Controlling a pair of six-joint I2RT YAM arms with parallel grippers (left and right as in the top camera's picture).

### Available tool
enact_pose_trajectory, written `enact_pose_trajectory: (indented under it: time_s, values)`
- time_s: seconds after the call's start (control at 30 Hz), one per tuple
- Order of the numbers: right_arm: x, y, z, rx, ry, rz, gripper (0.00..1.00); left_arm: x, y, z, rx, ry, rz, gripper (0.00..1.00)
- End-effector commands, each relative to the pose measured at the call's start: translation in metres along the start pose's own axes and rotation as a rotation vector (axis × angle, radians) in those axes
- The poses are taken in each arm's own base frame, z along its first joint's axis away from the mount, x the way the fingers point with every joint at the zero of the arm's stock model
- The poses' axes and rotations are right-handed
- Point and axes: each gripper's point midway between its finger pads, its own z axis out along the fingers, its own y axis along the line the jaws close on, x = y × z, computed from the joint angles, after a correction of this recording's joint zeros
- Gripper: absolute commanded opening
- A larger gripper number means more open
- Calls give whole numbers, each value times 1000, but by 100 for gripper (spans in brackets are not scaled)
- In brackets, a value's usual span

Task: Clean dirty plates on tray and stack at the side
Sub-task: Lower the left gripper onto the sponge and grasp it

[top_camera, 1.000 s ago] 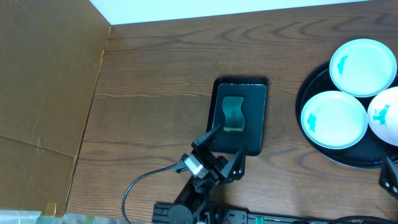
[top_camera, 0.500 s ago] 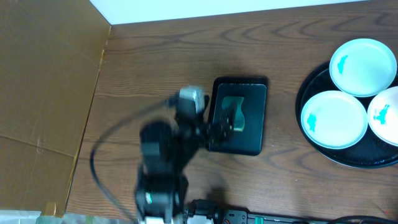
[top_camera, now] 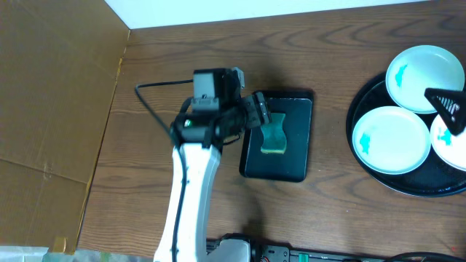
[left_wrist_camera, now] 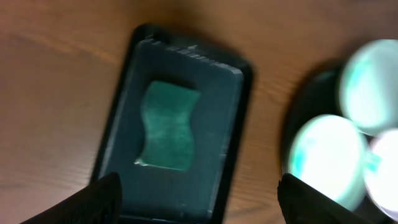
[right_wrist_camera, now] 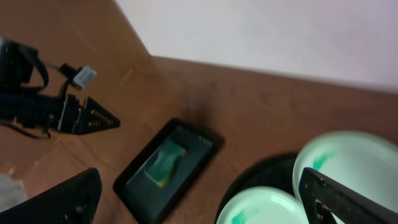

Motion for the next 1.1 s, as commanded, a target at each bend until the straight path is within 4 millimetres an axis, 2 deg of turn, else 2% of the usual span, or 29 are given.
enact_pose_trajectory:
  time_s: [0.0,0.07,0.13,0.27,0.37,0.47,0.63,0.83,1.07]
  values:
    - [7,-31,12,174,34,162,98,-9,23,18,-140,7,-70,81]
    - [22,-53,19,300,78,219,98,-3,28,37,-170,64,-70,80]
    - [35,-64,26,362,123,249,99,3,30,55,-187,119,-67,80]
    - [54,-66,47,351,209,262,99,7,36,85,-204,177,-73,80]
    - [70,-67,62,343,270,271,99,14,31,105,-165,230,-84,80]
    - [82,-71,73,342,316,282,99,25,28,120,-131,299,-99,80]
    - [96,-78,87,347,371,300,99,42,35,141,-147,374,-84,79]
    - [110,-84,92,360,423,323,99,49,41,166,-152,409,-52,77]
    - [114,-86,93,364,437,330,99,57,41,189,-150,435,-17,75]
